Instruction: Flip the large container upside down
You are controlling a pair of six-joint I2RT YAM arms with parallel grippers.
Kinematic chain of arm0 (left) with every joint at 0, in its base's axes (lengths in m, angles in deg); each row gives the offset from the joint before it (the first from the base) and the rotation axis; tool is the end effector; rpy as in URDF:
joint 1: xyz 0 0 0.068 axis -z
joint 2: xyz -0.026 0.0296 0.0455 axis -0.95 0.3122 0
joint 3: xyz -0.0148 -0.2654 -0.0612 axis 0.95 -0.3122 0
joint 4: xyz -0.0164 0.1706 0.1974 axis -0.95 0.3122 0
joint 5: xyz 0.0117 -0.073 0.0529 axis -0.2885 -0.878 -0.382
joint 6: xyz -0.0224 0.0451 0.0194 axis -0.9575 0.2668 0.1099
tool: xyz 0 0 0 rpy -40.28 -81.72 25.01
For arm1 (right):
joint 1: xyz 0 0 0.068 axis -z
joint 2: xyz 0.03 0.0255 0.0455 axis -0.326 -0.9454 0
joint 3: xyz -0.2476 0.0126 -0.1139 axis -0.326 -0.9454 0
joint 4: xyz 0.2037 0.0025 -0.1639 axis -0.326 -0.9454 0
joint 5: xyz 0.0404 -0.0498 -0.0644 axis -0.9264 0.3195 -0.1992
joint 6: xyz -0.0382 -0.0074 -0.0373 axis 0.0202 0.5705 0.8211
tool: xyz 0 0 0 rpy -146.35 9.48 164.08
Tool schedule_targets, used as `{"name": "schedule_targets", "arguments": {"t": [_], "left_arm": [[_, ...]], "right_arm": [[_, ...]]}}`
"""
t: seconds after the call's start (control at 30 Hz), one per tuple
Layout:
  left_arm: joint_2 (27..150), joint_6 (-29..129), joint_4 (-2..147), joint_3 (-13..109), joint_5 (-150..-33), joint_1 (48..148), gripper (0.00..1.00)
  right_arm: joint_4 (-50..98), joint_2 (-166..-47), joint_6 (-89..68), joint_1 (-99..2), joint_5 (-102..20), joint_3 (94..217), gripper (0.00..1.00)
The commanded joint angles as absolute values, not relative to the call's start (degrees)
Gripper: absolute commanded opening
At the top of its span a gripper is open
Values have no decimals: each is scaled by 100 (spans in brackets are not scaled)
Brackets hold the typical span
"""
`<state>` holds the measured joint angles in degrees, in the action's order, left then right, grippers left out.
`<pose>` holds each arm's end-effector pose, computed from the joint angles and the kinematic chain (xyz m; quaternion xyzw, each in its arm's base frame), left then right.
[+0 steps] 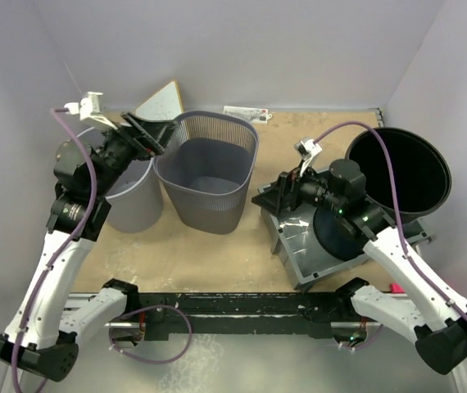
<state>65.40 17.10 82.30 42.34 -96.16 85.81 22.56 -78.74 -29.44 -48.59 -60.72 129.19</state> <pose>0.1796 -0.0529 0.4550 -0.0936 0.6565 -0.4315 0.6116 0.1792 0.1206 0.3583 -0.1842 0.7131 0.4598 0.4961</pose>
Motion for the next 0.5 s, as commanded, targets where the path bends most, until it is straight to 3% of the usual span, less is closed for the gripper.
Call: {"name": "schedule_targets", "arguments": {"t": [0.0, 0.2, 0.47], "left_arm": [[6946, 2365, 8136, 4840, -9295, 9730, 77], [7654, 3367, 8779, 5406, -7695, 11666, 77], [7422, 3560, 8701, 5196, -6808, 11918, 77]], "right_arm": [[-123, -8063, -2034, -4840, -5111, 14109, 100], [-1895, -8177, -1510, -4846, -4196, 15121, 100], [-3492, -7984, -1305, -4848, -4019, 15542, 100]]}}
